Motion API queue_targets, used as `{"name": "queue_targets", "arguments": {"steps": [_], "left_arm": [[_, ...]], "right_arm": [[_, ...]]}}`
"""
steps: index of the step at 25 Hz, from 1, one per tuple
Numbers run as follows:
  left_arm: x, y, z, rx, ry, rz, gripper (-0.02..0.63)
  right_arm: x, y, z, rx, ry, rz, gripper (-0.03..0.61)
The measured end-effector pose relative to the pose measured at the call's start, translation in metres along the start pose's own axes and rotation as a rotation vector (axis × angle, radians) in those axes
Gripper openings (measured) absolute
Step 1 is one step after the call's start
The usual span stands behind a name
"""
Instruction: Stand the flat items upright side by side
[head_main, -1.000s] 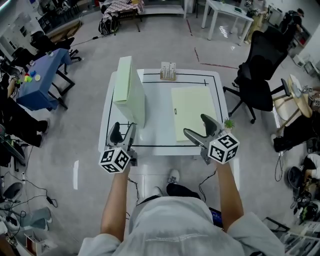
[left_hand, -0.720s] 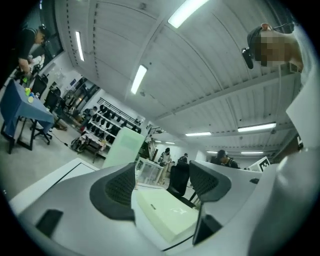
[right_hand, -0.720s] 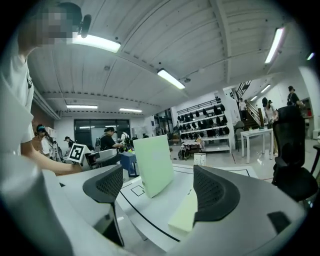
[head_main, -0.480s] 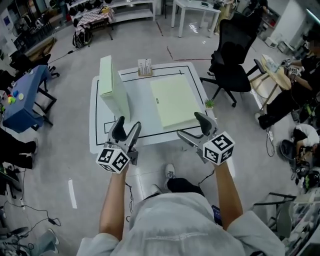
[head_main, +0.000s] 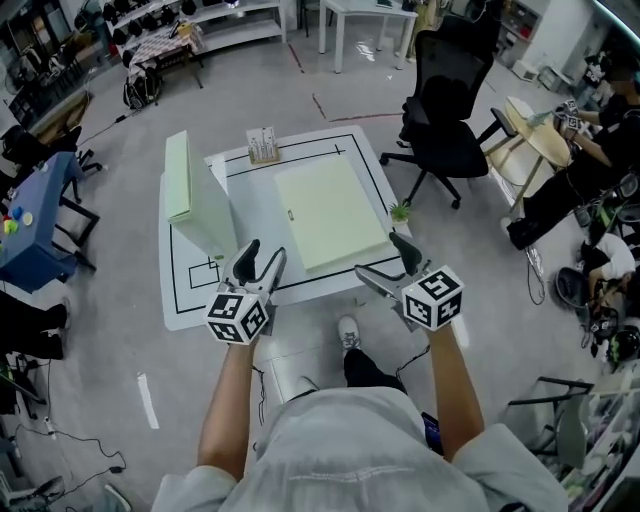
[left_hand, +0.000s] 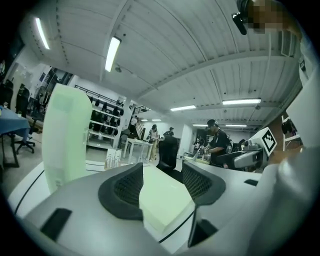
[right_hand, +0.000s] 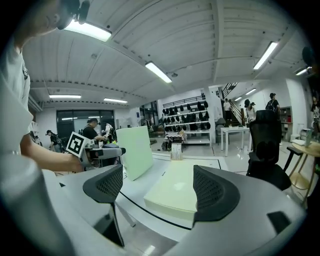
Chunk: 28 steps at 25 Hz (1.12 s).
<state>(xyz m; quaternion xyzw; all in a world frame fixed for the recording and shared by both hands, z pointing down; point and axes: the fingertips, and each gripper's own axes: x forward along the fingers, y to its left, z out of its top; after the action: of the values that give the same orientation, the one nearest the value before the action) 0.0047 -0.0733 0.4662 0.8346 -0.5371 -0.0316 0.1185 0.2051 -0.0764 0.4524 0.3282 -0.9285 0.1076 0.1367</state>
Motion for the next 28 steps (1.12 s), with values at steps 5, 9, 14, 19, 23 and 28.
{"name": "queue_targets", "arguments": {"steps": [5, 9, 14, 19, 23, 28], "left_arm": [[0.05, 0.014, -0.019, -0.052, 0.076, 0.03, 0.29], [0.086, 0.024, -0.031, -0.096, 0.135, 0.028, 0.307], [0.118, 0.037, -0.051, -0.163, 0.213, 0.027, 0.325], [0.145, 0.05, -0.077, -0.242, 0.291, 0.064, 0.328], [0.157, 0.063, -0.097, -0.296, 0.351, 0.113, 0.328], [0.168, 0.073, -0.121, -0.327, 0.456, 0.144, 0.328]], "right_arm": [[0.035, -0.049, -0.007, 0.048, 0.051, 0.043, 0.459], [0.067, -0.086, -0.011, 0.116, 0.095, 0.097, 0.459], [0.109, -0.124, -0.013, 0.223, 0.125, 0.164, 0.459], [0.145, -0.159, -0.025, 0.297, 0.178, 0.194, 0.459], [0.175, -0.179, -0.04, 0.377, 0.219, 0.194, 0.459], [0.206, -0.2, -0.056, 0.421, 0.271, 0.163, 0.46]]}}
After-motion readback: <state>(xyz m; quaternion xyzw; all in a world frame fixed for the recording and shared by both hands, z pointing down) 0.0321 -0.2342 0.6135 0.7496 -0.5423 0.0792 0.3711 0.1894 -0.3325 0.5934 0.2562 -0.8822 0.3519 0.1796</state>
